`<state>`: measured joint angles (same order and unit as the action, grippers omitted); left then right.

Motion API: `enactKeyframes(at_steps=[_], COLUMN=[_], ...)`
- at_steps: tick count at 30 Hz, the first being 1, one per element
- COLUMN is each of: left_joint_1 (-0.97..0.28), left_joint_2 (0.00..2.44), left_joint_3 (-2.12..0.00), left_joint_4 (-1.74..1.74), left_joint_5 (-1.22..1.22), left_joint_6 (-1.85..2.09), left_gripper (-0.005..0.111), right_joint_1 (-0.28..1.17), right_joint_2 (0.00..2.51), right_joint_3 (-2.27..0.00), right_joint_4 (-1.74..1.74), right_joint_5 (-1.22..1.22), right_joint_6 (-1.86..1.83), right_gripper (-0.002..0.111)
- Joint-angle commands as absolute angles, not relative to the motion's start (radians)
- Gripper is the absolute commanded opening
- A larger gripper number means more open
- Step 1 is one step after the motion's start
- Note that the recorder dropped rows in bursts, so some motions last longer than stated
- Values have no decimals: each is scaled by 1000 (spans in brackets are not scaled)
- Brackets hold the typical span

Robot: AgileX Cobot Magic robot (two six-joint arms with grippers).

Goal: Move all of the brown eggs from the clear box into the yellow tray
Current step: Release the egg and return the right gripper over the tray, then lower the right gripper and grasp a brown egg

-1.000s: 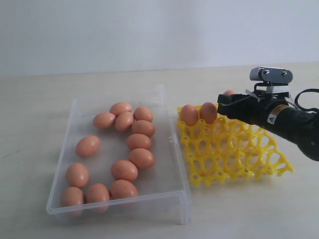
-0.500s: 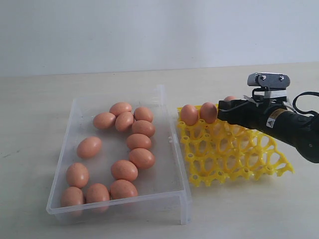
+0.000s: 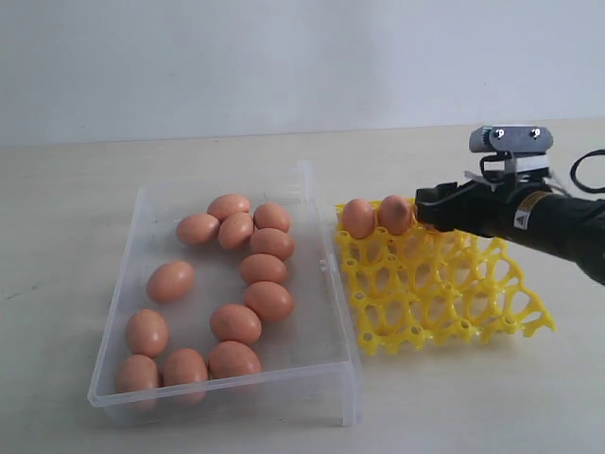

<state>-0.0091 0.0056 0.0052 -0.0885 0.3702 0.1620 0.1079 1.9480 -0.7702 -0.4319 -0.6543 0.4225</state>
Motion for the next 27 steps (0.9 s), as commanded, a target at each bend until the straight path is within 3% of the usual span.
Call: enactKeyframes(at_steps=[1,5,7,14,18,22,27], left_joint_1=[-10,-10,-10,-10,-10,-10,-10], left_joint_2=[0,0,0,0,0,0,0], left_joint_3=[0,0,0,0,0,0,0], left_joint_4=[-92,-92,-92,-92,-92,-92,-92], left_joint_5=[361,361,361,361,361,361,361], left_joint_6=[159,159,159,159,159,159,159], left_gripper=[0,0,0,0,0,0,0], right_joint_1=[116,211,278,579,676,726,768], right_joint_2=[1739,1522,1464,1491,1615,1794,2021], right_joint_3=[-775,-808,-839,-1051,-1192,-1404,-1678], right_joint_4=[-557,-636,-634,-364,20,178,205], right_joint_5=[-488,-296,-190,146,315,687,895], right_joint_6=[485,569,569,313,-63,-354,-261], right_gripper=[51,14,1,0,0,0,20])
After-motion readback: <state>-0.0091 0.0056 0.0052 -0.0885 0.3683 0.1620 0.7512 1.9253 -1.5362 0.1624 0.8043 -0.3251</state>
